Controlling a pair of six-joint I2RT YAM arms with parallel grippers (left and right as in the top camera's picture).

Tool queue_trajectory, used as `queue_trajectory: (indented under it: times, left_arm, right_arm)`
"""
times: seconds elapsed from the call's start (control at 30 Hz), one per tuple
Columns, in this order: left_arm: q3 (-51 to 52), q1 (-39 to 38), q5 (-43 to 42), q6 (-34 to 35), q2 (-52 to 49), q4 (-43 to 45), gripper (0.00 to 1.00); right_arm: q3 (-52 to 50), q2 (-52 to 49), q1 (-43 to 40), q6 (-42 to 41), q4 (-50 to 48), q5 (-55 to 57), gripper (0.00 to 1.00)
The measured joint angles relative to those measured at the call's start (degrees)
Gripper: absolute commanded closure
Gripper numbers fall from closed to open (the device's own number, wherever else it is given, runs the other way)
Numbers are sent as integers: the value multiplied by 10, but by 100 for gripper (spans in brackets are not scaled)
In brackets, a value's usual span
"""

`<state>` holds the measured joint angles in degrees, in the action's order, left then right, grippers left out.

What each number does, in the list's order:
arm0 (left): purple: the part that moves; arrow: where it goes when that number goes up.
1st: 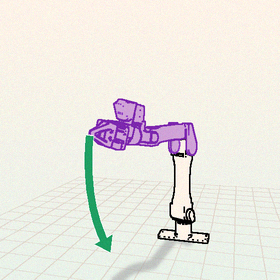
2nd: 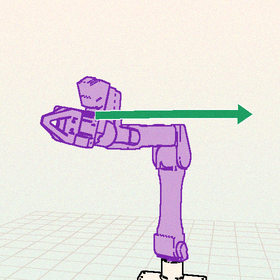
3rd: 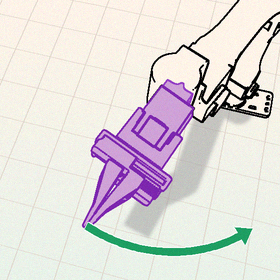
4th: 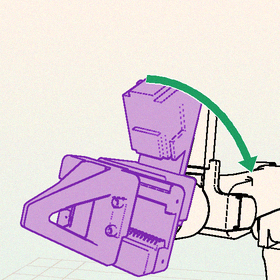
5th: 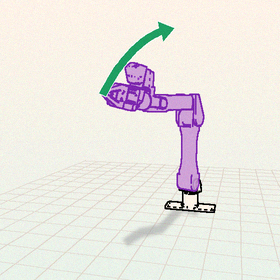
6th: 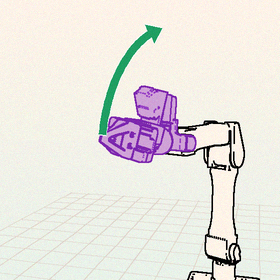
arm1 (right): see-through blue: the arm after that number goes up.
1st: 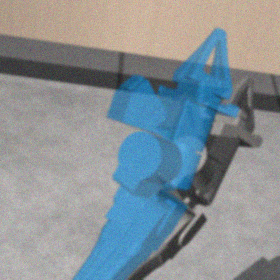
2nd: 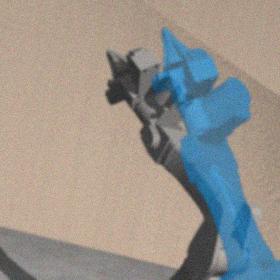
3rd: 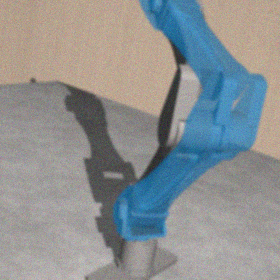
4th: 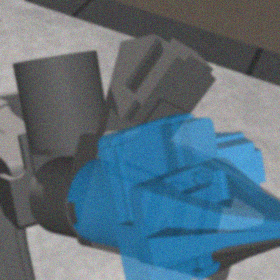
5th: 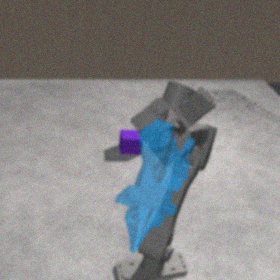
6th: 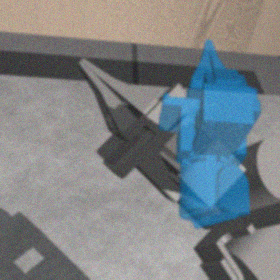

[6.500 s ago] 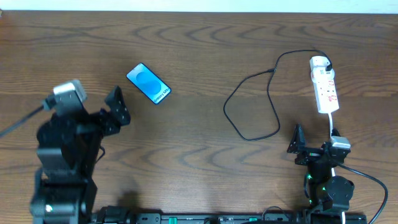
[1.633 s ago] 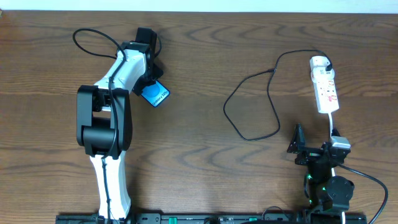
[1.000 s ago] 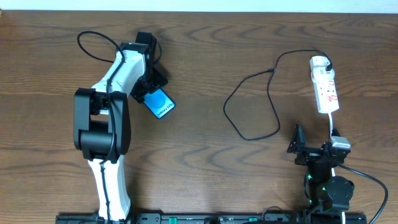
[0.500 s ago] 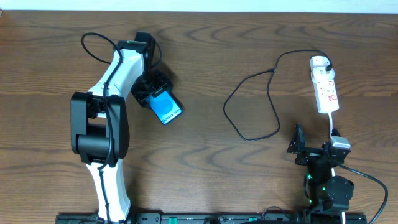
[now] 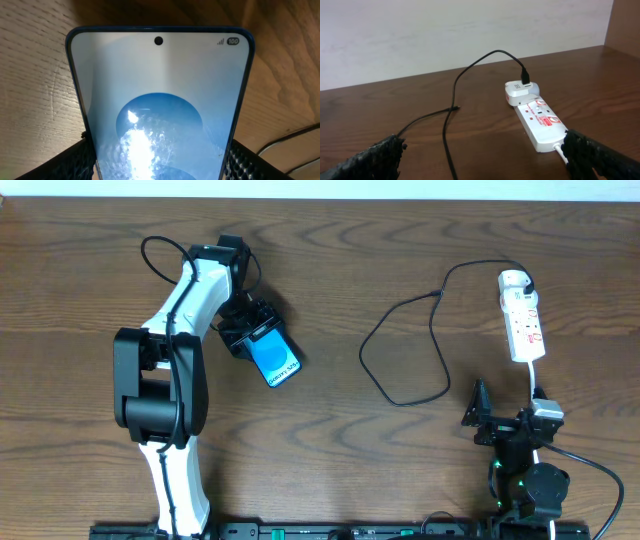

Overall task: Plug charger to phone and switch on socket
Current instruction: 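Lift the phone with the left gripper and tilt it upright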

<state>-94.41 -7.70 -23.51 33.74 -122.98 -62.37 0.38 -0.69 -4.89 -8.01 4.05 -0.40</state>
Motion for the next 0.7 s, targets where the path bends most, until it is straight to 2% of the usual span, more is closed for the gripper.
queue_trajectory:
  times: [0.7]
  left_arm:
    - [0, 0, -47, -12, 0, -15, 36]
  right_arm:
    - [0, 0, 0, 0, 0, 0, 1]
